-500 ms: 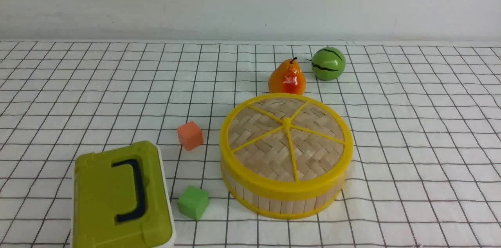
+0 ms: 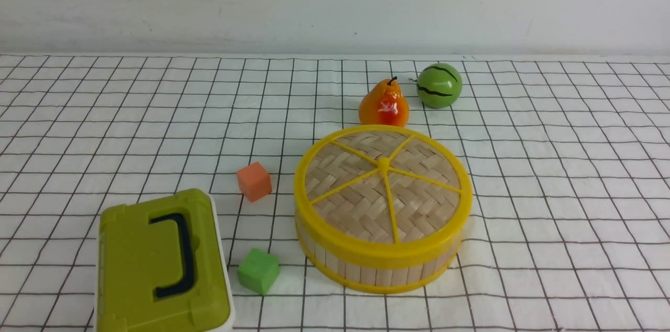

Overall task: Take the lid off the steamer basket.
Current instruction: Use the right arm to lift the lid of the steamer

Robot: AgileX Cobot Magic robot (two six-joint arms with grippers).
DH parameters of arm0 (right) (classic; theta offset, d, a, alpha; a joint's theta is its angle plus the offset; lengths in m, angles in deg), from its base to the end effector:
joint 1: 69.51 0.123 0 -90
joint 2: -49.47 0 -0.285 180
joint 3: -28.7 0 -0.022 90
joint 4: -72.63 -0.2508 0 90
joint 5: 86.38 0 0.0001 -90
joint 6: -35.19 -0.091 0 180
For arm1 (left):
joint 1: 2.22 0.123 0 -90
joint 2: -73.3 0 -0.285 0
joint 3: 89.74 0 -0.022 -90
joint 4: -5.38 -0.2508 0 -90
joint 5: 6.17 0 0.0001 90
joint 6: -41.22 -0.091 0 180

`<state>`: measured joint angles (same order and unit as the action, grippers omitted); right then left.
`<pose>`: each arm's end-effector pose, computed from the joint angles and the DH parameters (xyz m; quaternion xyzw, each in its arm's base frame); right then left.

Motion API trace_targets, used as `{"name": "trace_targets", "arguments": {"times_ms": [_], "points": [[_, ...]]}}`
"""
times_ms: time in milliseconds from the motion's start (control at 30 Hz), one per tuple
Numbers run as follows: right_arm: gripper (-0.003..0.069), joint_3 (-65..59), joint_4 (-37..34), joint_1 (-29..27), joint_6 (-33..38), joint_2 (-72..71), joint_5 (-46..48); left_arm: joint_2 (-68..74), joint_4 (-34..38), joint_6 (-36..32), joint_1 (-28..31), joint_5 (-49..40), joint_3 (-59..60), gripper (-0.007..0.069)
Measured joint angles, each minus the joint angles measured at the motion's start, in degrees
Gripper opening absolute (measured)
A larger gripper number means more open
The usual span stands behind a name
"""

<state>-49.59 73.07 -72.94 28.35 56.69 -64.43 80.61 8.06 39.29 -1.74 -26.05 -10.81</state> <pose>0.0522 -0.0034 0.1730 0.0701 0.8032 0.0143 0.5914 0.0535 -0.0010 0.1723 -0.0027 0.7991 -0.0069 0.6011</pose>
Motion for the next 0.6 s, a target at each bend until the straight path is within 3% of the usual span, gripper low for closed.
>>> {"name": "trace_targets", "arguments": {"times_ms": [600], "points": [[0.0111,0.00,0.00,0.00,0.00,0.00,0.05,0.00,0.00,0.00,0.00,0.00,0.00,0.0239]]}}
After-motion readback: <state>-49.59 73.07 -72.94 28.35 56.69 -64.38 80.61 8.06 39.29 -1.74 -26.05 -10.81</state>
